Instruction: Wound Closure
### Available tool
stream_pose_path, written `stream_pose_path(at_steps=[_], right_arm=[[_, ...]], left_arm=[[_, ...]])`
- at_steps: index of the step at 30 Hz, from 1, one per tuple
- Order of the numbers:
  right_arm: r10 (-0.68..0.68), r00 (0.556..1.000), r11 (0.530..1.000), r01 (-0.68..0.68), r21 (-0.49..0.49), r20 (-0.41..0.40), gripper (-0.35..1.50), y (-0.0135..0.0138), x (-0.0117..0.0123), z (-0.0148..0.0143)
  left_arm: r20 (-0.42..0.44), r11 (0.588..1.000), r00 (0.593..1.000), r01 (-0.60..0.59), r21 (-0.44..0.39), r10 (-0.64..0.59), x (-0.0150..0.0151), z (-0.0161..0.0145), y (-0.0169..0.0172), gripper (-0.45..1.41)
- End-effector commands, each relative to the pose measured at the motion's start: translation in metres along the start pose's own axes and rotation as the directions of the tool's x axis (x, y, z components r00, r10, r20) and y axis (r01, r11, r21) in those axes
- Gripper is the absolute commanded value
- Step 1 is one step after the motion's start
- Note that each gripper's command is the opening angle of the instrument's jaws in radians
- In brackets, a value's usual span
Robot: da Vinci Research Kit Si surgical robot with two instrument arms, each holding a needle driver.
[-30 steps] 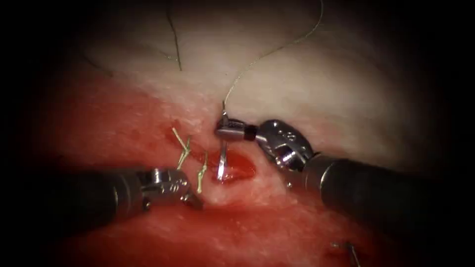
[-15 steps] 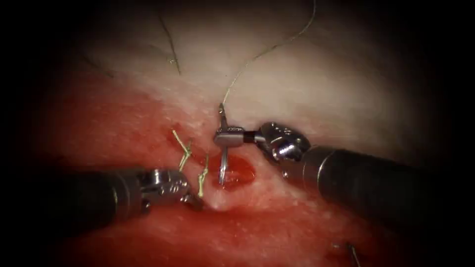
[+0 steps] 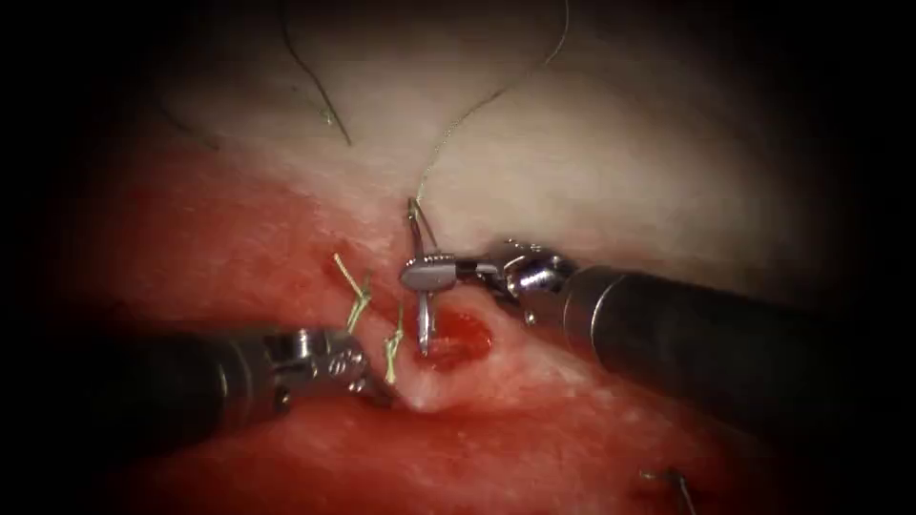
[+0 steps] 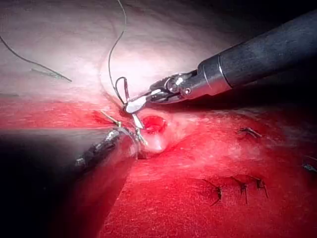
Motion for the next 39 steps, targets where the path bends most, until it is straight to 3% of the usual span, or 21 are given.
stream_pose_path(at_steps=[1, 9, 20, 23, 24, 25, 27, 31, 36, 37, 39], right_arm=[[0.006, 1.000, 1.000, -0.006, 0.000, 0.000, -0.35, 0.0003, 0.0001, 0.0008], [0.237, 0.970, 0.971, -0.238, -0.020, -0.047, -0.35, 0.0003, -0.0004, -0.0005], [0.305, 0.951, 0.952, -0.305, -0.005, -0.046, -0.35, 0.0009, -0.0007, 0.0002], [0.294, 0.951, 0.956, -0.292, 0.028, -0.101, -0.35, 0.0006, 0.0002, -0.0003], [0.259, 0.957, 0.965, -0.253, 0.063, -0.126, -0.03, 0.0003, 0.0006, -0.0006], [0.241, 0.959, 0.970, -0.231, 0.079, -0.148, 0.64, 0.0001, 0.0010, -0.0008], [0.198, 0.955, 0.979, -0.181, 0.094, -0.219, 1.28, -0.0005, 0.0022, -0.0010], [0.119, 0.947, 0.988, -0.083, 0.128, -0.300, 1.42, -0.0013, 0.0033, -0.0018], [-0.016, 0.943, 0.992, 0.055, 0.110, -0.331, 1.31, -0.0027, 0.0046, -0.0046], [-0.045, 0.943, 0.991, 0.083, 0.102, -0.329, 1.31, -0.0031, 0.0049, -0.0057], [-0.066, 0.942, 0.990, 0.103, 0.096, -0.329, 1.31, -0.0032, 0.0050, -0.0061]], left_arm=[[-0.001, 1.000, 1.000, -0.001, -0.001, 0.001, 0.0001, 0.0008, -0.0003, -0.45], [-0.013, 1.000, 1.000, -0.002, -0.001, 0.002, 0.0001, 0.0002, -0.0005, -0.45], [-0.019, 1.000, 1.000, 0.000, 0.002, 0.000, 0.0003, -0.0001, -0.0003, -0.45], [-0.019, 1.000, 1.000, 0.000, 0.002, 0.000, 0.0004, -0.0001, -0.0003, -0.45], [-0.025, 1.000, 1.000, 0.001, 0.005, -0.001, 0.0004, -0.0003, -0.0003, -0.45], [-0.027, 1.000, 1.000, 0.002, 0.007, -0.001, 0.0005, -0.0004, -0.0002, -0.45], [-0.047, 1.000, 0.999, 0.011, 0.015, -0.010, 0.0009, -0.0009, -0.0002, -0.45], [-0.132, 0.995, 0.987, -0.088, 0.048, 0.093, 0.0020, -0.0019, -0.0005, -0.45], [-0.175, 0.977, 0.962, -0.194, 0.093, 0.208, 0.0031, -0.0020, 0.0000, -0.45], [-0.189, 0.964, 0.947, -0.241, 0.115, 0.259, 0.0032, -0.0020, 0.0001, -0.18], [-0.199, 0.955, 0.937, -0.266, 0.130, 0.288, 0.0033, -0.0020, 0.0001, -0.10]])
